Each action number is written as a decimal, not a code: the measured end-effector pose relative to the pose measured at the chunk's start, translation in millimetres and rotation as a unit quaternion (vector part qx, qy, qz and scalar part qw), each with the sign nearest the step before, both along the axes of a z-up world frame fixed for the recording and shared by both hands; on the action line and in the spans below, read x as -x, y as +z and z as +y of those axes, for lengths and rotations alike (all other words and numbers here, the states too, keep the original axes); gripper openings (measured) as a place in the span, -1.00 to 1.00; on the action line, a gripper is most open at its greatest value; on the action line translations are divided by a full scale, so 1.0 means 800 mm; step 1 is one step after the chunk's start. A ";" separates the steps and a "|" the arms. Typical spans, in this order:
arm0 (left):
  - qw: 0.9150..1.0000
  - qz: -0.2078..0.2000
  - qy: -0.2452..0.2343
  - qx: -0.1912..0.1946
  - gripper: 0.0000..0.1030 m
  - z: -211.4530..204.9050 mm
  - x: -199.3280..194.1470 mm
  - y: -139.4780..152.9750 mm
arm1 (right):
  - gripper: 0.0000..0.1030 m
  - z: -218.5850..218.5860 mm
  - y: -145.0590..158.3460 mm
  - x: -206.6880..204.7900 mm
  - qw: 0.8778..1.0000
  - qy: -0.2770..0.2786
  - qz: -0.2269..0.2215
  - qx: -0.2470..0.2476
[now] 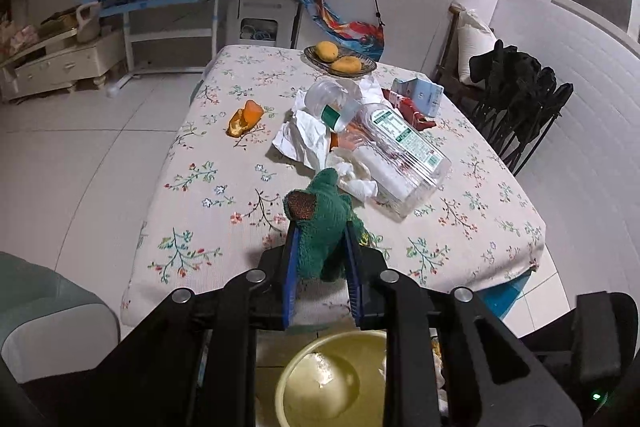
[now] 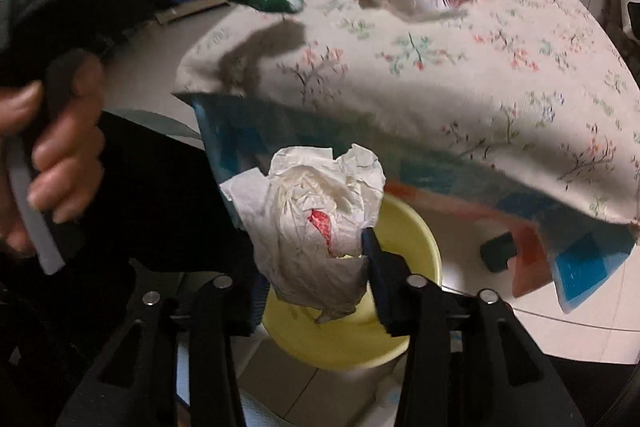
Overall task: Collect trash
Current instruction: 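Drop the tissue into the yellow bucket with the right tool while the left tool drops the green cloth there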
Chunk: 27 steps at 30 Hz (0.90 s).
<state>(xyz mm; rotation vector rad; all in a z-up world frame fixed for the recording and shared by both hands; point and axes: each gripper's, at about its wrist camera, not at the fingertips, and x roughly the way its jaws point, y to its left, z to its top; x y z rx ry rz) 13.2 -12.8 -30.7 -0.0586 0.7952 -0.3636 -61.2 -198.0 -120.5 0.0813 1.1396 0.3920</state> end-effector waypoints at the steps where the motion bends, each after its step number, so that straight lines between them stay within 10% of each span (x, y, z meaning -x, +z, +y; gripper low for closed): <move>1: 1.000 0.000 -0.001 -0.001 -0.60 0.000 0.003 0.000 | -0.07 -0.002 -0.002 -0.002 1.000 -0.004 0.003 0.001; 12: 1.000 0.001 -0.015 -0.009 -0.60 -0.002 0.028 -0.002 | 0.25 -0.027 0.026 0.010 0.996 -0.059 -0.062 -0.007; 27: 0.993 0.037 -0.095 -0.053 -0.57 -0.035 0.078 -0.026 | 0.53 -0.111 0.046 0.004 0.961 -0.244 -0.118 -0.057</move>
